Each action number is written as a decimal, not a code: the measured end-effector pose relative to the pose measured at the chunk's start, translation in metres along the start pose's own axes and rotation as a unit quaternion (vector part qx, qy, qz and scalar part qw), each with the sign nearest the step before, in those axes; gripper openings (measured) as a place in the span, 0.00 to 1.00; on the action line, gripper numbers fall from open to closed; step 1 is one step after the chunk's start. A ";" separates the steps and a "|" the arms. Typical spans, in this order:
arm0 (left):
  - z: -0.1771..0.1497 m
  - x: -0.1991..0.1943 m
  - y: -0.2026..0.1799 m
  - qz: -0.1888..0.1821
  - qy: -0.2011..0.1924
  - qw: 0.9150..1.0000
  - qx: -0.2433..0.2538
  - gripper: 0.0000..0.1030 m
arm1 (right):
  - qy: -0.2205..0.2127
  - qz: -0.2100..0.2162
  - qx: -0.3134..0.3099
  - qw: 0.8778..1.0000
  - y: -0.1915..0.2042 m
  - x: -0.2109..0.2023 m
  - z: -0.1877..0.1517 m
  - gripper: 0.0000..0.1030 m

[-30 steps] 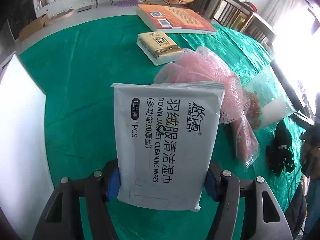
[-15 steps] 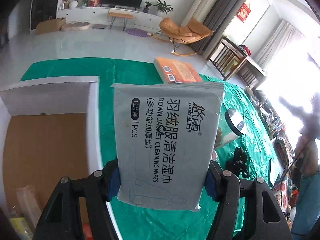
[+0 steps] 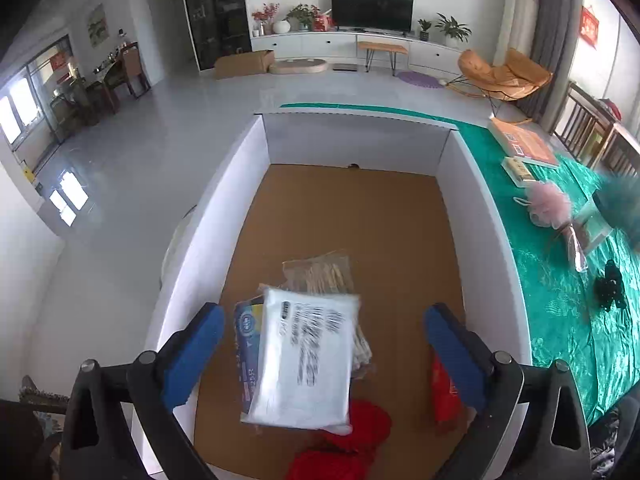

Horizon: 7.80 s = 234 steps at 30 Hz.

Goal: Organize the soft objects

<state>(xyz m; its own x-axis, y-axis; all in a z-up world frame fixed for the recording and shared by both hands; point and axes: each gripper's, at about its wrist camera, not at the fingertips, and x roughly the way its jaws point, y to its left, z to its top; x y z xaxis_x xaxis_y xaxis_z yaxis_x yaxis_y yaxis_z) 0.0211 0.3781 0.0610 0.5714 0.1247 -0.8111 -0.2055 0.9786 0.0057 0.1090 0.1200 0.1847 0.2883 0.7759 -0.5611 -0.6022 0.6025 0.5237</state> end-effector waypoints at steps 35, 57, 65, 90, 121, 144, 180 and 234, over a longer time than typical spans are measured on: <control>-0.065 0.130 -0.324 -0.108 0.008 0.985 0.138 1.00 | -0.020 -0.431 0.106 0.896 -0.231 -0.058 -0.248 0.84; -0.068 0.130 -0.323 -0.110 0.005 0.984 0.137 1.00 | -0.014 -0.429 0.101 0.898 -0.226 -0.054 -0.251 0.90; -0.068 0.131 -0.323 -0.110 0.005 0.984 0.137 1.00 | -0.014 -0.429 0.102 0.898 -0.226 -0.054 -0.251 0.90; -0.069 0.131 -0.324 -0.110 0.004 0.984 0.137 1.00 | -0.014 -0.429 0.102 0.898 -0.227 -0.054 -0.251 0.90; -0.069 0.132 -0.324 -0.110 0.004 0.984 0.137 1.00 | -0.014 -0.429 0.102 0.898 -0.227 -0.054 -0.250 0.90; -0.069 0.132 -0.324 -0.110 0.004 0.984 0.137 1.00 | -0.013 -0.429 0.102 0.898 -0.227 -0.054 -0.250 0.90; -0.069 0.132 -0.324 -0.110 0.004 0.984 0.137 1.00 | -0.013 -0.429 0.102 0.898 -0.227 -0.054 -0.250 0.90; -0.069 0.132 -0.324 -0.110 0.003 0.984 0.137 1.00 | -0.013 -0.429 0.102 0.898 -0.227 -0.054 -0.250 0.90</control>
<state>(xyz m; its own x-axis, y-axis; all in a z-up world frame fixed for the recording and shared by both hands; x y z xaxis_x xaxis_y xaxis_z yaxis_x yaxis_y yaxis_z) 0.1079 0.0658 -0.0884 0.5728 -0.0958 -0.8141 0.1458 0.9892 -0.0139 0.0441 -0.1057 -0.0637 0.5990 0.0133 -0.8006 -0.0025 0.9999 0.0147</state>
